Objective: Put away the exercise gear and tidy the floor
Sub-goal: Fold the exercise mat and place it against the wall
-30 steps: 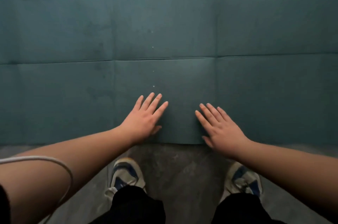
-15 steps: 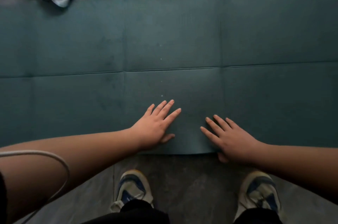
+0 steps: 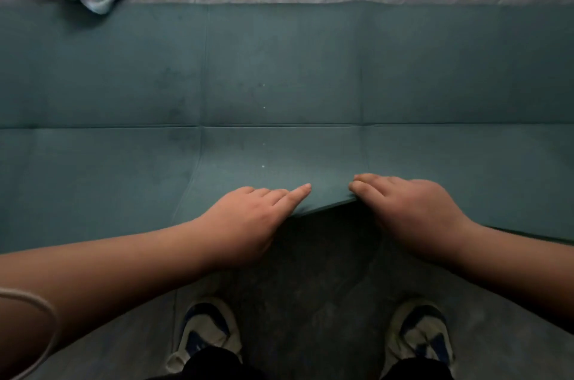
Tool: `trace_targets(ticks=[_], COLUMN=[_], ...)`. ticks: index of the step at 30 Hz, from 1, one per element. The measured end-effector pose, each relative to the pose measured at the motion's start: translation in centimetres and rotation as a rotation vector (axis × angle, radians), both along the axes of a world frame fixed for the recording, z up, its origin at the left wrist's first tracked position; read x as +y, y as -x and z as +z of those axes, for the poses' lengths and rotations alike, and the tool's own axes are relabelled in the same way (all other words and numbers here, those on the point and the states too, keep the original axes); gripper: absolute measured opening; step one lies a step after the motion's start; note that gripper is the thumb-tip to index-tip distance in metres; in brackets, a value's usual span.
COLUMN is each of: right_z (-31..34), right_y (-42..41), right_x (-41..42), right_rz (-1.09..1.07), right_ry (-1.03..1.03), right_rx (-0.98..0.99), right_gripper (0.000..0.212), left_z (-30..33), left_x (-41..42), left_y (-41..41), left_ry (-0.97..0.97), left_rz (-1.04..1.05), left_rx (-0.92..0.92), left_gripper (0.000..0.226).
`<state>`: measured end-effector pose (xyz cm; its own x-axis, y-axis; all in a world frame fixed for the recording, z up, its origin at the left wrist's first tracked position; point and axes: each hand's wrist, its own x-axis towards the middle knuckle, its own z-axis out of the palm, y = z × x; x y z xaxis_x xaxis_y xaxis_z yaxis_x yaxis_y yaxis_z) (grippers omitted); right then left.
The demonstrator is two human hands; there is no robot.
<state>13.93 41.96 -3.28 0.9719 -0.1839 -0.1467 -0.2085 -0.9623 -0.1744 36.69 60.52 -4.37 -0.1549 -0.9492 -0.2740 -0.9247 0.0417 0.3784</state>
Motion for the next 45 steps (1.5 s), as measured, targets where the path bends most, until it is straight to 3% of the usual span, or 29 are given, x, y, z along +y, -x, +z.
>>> trace_targets(ticks=[2,5,11,16,19,23,30,36,40,45], right_z=[1.2,2.5,4.2,4.6,3.5,1.3,-1.5,-3.8,-6.3,-10.1], right_y=[-1.0,-2.4,-5.4,-6.7,-7.1,-9.1,-14.6,-16.6,-16.1,-13.7], right_x=[-1.1,-2.8,-4.8,-4.2,-3.6,-6.0,-10.1,-12.2,-11.8,-9.9], right_rz=[-0.002,0.001,-0.058,0.029,0.036,-0.11,-0.244,-0.345,-0.41,-0.357], right_ry=[0.057,0.18,0.364,0.368,0.361,0.323,0.318,0.323,0.256,0.173], right_rx=[-0.042,-0.114,-0.297,-0.415,-0.313,-0.137,-0.112,-0.086,-0.038,0.043], right_gripper=[0.045,0.046,0.057,0.066,0.077,0.092,0.089,0.09,0.075,0.075], left_z=[1.2,2.9,5.4,6.5,6.1,4.4,2.9,-3.0,-7.0,-9.2], left_x=[-0.8,-2.1,-6.5,-10.2,-12.0,-14.5,-17.0,-15.7,-14.9,-15.8], left_y=[-1.0,-2.7,-5.9,-7.4,-8.3,-10.0,-11.5,-9.6,-9.6,-10.4], left_ry=[0.11,0.251,0.38,0.496,0.56,0.604,0.63,0.456,0.232,0.147], left_rz=[0.007,0.038,0.122,0.257,0.323,0.364,0.468,0.317,0.343,0.424], left_rx=[-0.04,-0.133,-0.286,-0.376,-0.417,-0.475,-0.48,-0.451,-0.445,-0.433], left_gripper=[0.087,0.074,0.068,0.058,0.058,0.064,0.064,0.071,0.07,0.067])
